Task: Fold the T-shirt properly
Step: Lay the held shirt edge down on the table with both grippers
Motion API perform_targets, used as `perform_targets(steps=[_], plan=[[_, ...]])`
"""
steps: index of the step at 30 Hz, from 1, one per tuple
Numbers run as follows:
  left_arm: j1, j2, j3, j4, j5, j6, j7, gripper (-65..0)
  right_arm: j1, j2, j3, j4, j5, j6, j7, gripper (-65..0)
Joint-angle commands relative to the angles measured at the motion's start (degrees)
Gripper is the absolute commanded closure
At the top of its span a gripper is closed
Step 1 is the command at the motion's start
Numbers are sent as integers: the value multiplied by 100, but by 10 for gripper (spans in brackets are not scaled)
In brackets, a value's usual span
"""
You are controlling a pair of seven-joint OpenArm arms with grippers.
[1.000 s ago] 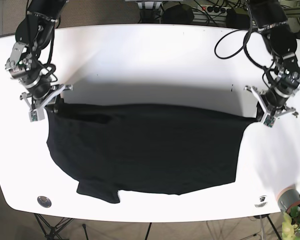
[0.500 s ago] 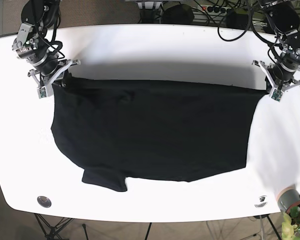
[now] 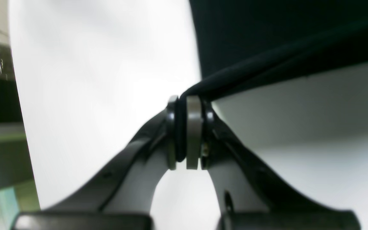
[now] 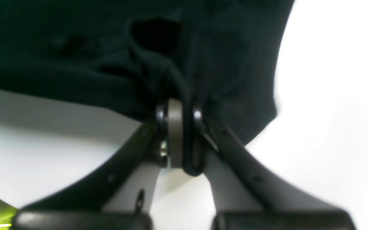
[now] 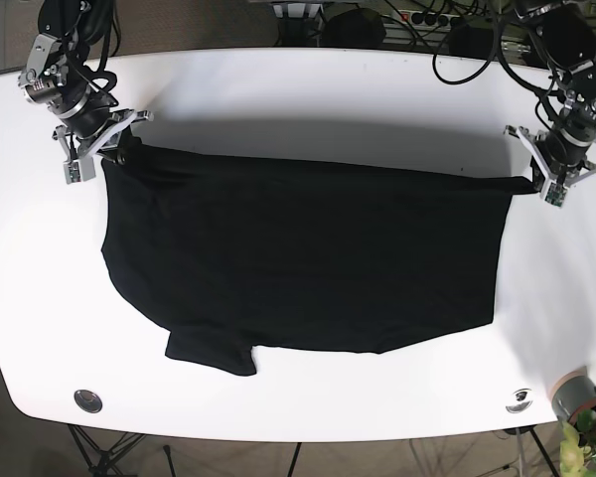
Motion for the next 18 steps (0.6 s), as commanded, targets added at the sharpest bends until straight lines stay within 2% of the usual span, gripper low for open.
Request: perform_targets(steps=[1,12,18], plan=[[-291,-136,183,-186,30,62,-65,0,14,68,51,78,8,-7,84,-19],[-1179,-488,684,-1276,39,62,-91,0,331,112,24,-283,8,-33,-22,-19],[-1609,-497,745,-1804,39,62,-100,0,656,130,24,-564,-1,-25,-22,-21]])
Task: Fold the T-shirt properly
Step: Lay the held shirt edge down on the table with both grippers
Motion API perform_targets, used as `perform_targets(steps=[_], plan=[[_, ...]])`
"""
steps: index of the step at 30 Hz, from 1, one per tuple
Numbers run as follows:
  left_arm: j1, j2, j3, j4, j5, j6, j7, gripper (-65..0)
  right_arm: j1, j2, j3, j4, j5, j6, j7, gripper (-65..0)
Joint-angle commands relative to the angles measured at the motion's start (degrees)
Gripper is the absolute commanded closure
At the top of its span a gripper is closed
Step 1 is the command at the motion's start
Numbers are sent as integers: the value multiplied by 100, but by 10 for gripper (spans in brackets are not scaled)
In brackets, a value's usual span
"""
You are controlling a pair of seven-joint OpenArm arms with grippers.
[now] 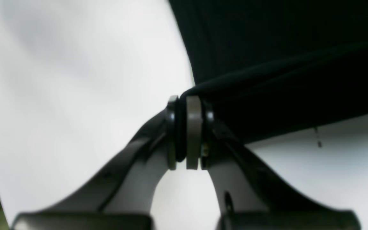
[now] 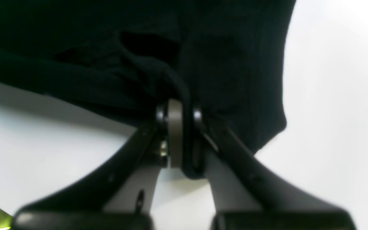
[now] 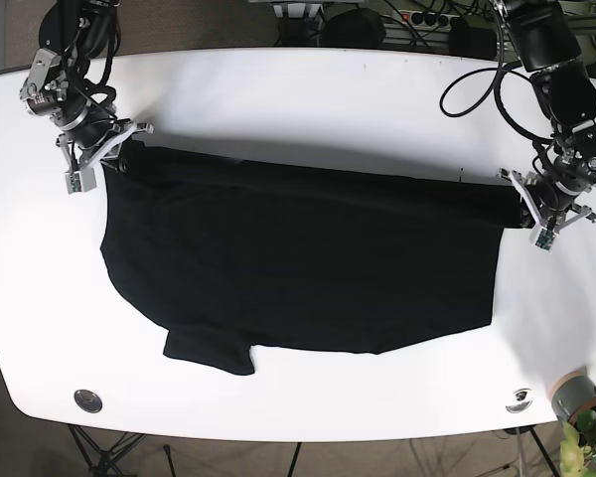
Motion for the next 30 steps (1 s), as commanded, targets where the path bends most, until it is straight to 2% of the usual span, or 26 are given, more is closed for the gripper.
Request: perform_targets(steps=[1,4,6,8,9,11,14,15,20,22,25,27,30], plan=[[-287,-129,62,-117,31,80,-85,0,204,86,35,48,-23,-14,76,-21],[-437,-200,255,-319,31,80,-76,-4,257,86,44,48,-23,-40,76,-35],[-507,-288,369,-433,31,80,-67,-65,274,86,44,39,-23,-49,76,-78],[-630,-314,501,-548,31,80,-85,-172,301,86,44,57,-23,-49,76,-185],[-674,-323,528,-574,31,80,-85,-201,345,86,53,66,-23,-49,76,-222],[-824,-323,528,-662,31,80,-85,-311,415,86,61,74,-23,-49,76,-360],[-929,-332,510,-688,13,80,-85,-404,415,86,158,101,21,-14,76,-488],[-947,-332,475,-688,4,80,-85,-413,415,86,246,180,21,-5,76,-506],[-1131,-402,-35,-679,-22,80,-85,-415,283,16,624,637,30,30,68,-509],[-1175,-402,-281,-697,-22,80,-85,-417,230,-2,747,804,65,171,68,-509],[-1175,-393,-580,-715,-22,80,-94,-418,213,-195,1169,927,470,461,68,-509],[-1149,-393,-527,-715,-22,80,-111,-415,213,-213,1345,901,681,523,-99,-509],[-876,-375,-492,-715,-13,80,-357,-415,257,-204,1345,892,619,523,-389,-509]])
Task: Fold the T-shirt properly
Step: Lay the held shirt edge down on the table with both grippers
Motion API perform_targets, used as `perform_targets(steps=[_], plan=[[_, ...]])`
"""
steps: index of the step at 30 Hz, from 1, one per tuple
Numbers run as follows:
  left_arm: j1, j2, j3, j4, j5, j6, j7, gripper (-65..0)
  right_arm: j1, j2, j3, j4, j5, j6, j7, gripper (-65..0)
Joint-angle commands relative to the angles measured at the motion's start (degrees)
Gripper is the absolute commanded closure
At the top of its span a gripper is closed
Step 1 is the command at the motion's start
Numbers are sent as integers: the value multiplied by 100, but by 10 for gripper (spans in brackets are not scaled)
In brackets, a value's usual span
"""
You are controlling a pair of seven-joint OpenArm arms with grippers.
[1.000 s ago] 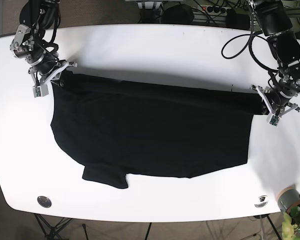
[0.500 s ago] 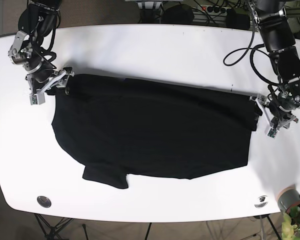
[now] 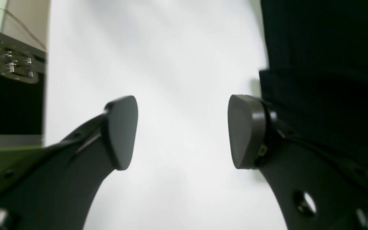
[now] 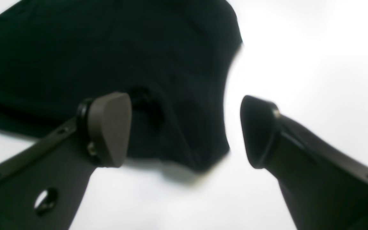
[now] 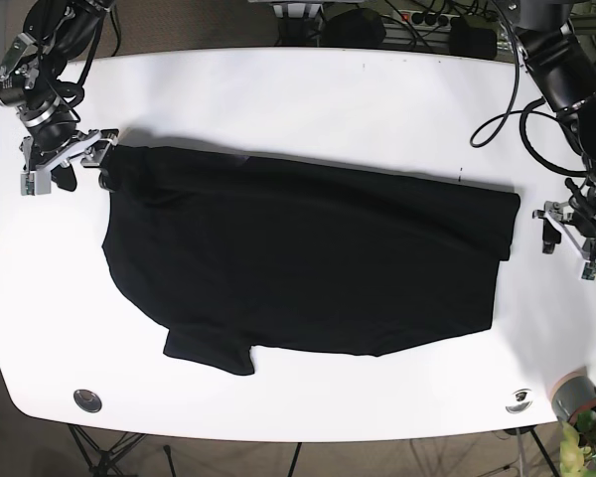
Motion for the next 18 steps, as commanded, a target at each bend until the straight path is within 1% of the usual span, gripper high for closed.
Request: perform_targets(steps=[1,4,6,8,11,12,14,15,17,18], plan=[[200,-65,26,72,-110,-23,-415,-415,77,73,16,79,-22,27,2,-509],[446,84,114,72,-83,-23,-872,-415,77,56,-177,79,-303,18,-34,-509],[622,172,316,107,-83,-23,-1180,-414,42,56,-467,105,-496,18,-34,-509],[771,181,413,107,-83,-23,-1364,-408,25,47,-626,123,-549,18,-42,-506],[921,216,483,81,-74,-23,-1733,-360,7,47,-863,88,-593,18,-42,-425],[929,313,544,72,-74,-23,-1865,-333,7,47,-942,79,-593,18,-42,-369],[929,401,668,72,-74,-23,-2006,-301,16,56,-1074,79,-602,18,-42,-276],[929,427,729,72,-74,-23,-2068,-282,33,73,-1153,70,-602,18,-42,-216],[912,454,808,72,-74,-23,-2103,-260,51,82,-1259,-27,-602,18,-42,-143],[894,454,835,72,-66,-23,-2103,-251,69,91,-1303,-97,-602,18,-42,-124]])
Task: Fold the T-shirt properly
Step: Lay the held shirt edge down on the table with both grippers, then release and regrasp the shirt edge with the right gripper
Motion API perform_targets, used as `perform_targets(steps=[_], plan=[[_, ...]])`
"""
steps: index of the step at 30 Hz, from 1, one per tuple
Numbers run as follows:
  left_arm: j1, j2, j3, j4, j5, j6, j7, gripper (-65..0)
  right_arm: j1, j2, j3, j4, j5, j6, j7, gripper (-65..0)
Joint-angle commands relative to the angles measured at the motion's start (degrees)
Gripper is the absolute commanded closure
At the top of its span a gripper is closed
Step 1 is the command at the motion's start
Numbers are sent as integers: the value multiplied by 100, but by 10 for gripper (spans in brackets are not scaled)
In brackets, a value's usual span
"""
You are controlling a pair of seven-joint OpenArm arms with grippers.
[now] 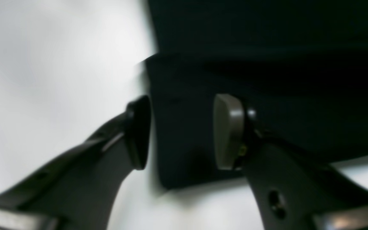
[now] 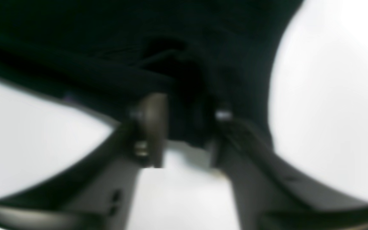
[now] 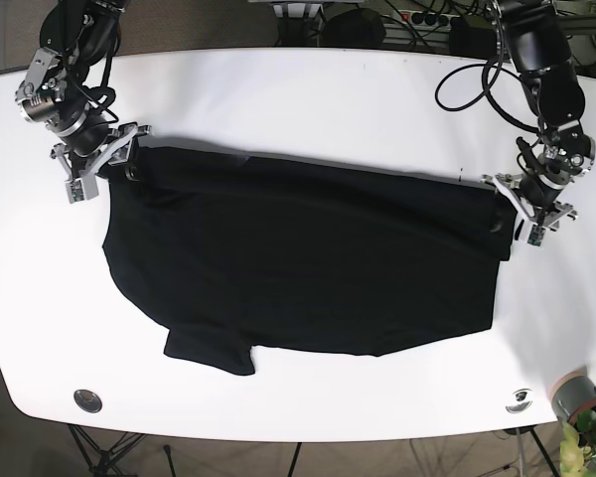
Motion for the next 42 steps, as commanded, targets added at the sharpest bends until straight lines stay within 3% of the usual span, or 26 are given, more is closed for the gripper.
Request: perform_targets(steps=[1,10,17,26,32,39,42], plan=[[-113,-67,48,85,-83,-3,-149,-243,139,76,-88,-108,95,42,108,-117],[-193,-67,593,41,-83,-3,-149,-174,719,225,-343,-1163,43,33,126,-146],[-201,-207,619,-829,-83,-3,-149,-176,1352,225,-343,-1814,-1083,86,144,-144],[-184,-278,619,-1058,-83,-3,-149,-176,1765,278,-334,-2227,-1768,95,530,-144],[-166,-278,611,-1049,-92,-3,-149,-176,1897,436,-255,-2394,-1680,95,539,-144],[-166,-278,575,-961,-101,-3,-149,-176,1704,471,53,-1603,-1135,95,284,-157],[-166,-278,575,-961,-101,-3,-149,-176,1669,463,27,-1295,-968,77,91,-239]])
